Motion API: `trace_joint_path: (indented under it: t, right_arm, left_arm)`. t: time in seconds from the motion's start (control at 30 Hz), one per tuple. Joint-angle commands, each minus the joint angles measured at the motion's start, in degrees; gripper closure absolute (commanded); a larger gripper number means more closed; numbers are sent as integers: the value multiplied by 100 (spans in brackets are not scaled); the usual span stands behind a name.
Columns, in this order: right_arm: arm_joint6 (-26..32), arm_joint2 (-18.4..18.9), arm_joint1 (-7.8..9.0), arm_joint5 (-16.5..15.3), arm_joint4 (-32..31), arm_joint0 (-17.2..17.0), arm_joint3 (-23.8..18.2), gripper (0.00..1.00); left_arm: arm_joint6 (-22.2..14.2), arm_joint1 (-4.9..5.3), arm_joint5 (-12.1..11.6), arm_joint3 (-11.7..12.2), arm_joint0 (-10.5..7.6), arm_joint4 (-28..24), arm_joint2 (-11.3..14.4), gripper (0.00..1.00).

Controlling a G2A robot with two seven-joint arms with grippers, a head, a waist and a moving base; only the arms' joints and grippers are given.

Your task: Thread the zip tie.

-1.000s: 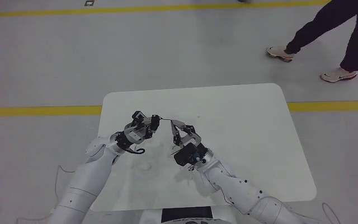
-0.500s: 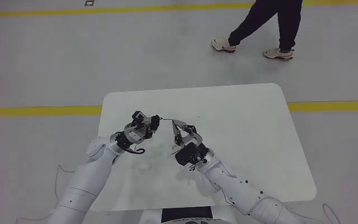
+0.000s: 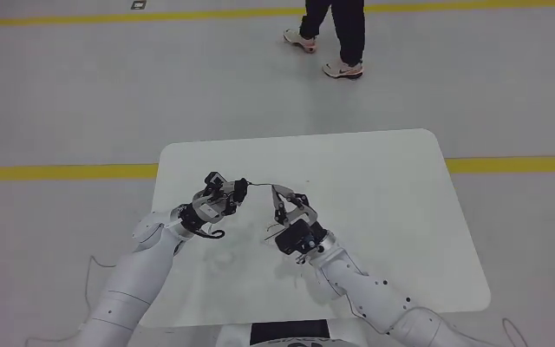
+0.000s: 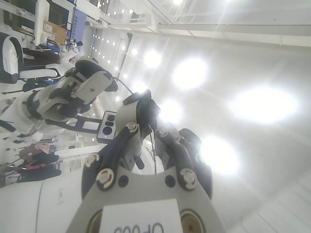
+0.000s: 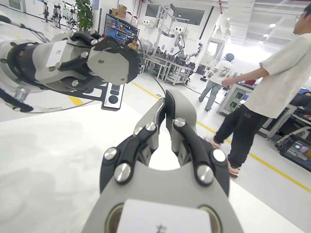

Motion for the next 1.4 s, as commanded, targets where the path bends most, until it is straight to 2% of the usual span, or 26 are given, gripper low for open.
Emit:
trace_joint_path:
  t: [0.0, 1.37]
  right_arm:
    - [2, 12, 1, 0, 0, -13, 0, 100]
    - [170, 168, -30, 0, 0, -150, 93, 100]
  left_arm:
    - [0, 0, 0, 0, 0, 0, 0, 100]
    - [0, 0, 0, 0, 0, 0, 0, 100]
